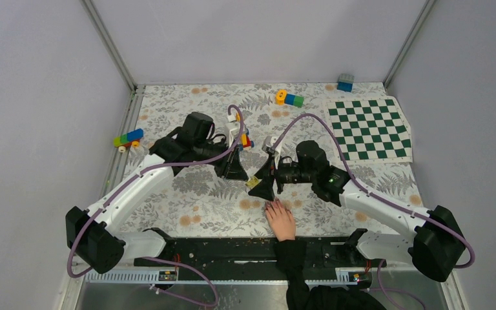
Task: Paint the nails
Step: Pick up the nail polish bottle from the center of the board.
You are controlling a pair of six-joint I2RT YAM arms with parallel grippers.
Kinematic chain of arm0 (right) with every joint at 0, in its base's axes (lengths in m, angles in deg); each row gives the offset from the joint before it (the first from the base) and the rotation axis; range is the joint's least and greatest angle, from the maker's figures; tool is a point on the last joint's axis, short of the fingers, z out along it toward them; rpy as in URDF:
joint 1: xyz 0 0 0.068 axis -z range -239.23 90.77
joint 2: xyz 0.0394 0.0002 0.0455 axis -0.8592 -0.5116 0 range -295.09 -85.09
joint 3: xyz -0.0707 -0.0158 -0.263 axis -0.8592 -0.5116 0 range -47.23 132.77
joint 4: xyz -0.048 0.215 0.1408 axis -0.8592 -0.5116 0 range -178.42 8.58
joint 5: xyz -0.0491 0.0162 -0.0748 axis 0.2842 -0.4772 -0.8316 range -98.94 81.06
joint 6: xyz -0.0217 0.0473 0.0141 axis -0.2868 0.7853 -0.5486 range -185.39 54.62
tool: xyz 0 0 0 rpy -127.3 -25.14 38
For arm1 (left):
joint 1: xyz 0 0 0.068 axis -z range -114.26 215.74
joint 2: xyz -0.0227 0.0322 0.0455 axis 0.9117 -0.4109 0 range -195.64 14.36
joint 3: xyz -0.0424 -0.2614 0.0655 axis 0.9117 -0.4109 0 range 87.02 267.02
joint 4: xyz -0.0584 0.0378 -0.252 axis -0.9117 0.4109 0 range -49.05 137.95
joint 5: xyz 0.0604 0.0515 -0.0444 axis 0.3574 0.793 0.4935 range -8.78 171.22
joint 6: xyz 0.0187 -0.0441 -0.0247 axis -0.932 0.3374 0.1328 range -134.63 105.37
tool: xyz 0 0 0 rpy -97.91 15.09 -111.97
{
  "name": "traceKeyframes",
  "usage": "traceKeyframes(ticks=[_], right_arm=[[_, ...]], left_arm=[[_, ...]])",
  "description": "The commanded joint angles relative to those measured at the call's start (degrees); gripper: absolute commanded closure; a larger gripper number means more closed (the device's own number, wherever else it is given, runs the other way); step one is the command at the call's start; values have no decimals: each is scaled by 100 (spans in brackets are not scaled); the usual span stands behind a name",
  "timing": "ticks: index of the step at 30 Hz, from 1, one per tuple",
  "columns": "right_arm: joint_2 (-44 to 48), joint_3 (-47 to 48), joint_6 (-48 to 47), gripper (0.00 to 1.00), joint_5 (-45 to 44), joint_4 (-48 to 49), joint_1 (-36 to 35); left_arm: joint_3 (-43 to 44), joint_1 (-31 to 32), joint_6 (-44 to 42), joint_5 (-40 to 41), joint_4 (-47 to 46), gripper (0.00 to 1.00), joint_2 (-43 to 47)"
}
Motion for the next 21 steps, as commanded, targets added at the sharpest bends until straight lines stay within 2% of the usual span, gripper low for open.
traceKeyframes(ticks=[1, 11, 15, 17, 21], right_arm=[[-35, 110, -20, 29, -49, 410, -138], [-290, 214, 46, 57, 2, 416, -178], [-334, 216, 39, 64, -14, 360, -185], [-334, 196, 46, 72, -88, 373, -202], [-342, 160, 105, 95, -313, 444, -237]], left_arm=[[105, -25, 38, -322, -240, 100, -46], [115, -30, 40, -313, -201, 100, -76], [120, -40, 77, -279, -199, 100, -102], [121, -43, 113, -277, -199, 100, -120], [101, -58, 241, -249, -281, 100, -182]])
